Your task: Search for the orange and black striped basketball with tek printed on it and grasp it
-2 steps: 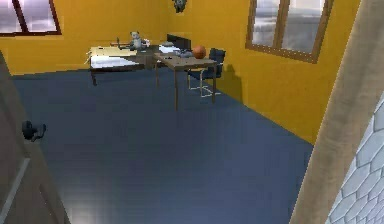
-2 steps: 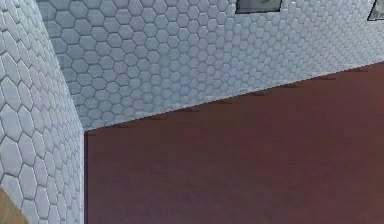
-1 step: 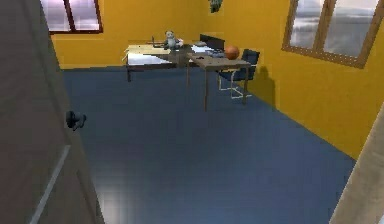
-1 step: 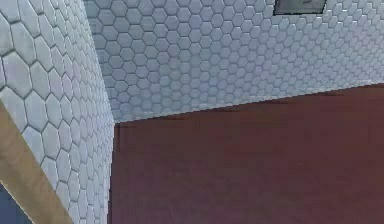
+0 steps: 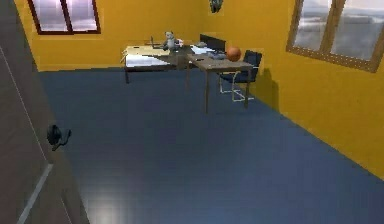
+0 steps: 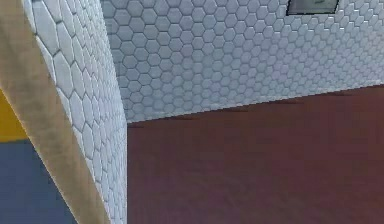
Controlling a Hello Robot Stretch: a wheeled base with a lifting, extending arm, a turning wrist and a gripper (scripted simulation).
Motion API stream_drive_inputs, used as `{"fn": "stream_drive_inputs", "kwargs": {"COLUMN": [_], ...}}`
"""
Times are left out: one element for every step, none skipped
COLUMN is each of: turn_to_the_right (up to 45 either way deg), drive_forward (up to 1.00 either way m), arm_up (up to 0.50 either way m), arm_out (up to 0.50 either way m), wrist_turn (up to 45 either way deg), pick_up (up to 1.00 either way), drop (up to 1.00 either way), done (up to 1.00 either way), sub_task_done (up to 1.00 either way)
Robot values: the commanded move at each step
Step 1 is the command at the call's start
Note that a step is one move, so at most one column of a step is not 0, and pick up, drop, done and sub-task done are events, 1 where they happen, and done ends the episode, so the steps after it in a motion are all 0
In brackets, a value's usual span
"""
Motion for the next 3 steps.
{"fn": "stream_drive_inputs", "kwargs": {"turn_to_the_right": [-15.0,0.0,-3.0], "drive_forward": [0.00,1.00,0.00], "arm_up": [0.00,0.00,0.00], "arm_out": [0.00,0.00,0.00], "wrist_turn": [0.0,0.0,0.0], "pick_up": [0.00,0.00,0.00], "drop": [0.00,0.00,0.00], "done": [0.00,0.00,0.00], "sub_task_done": [0.00,0.00,0.00]}}
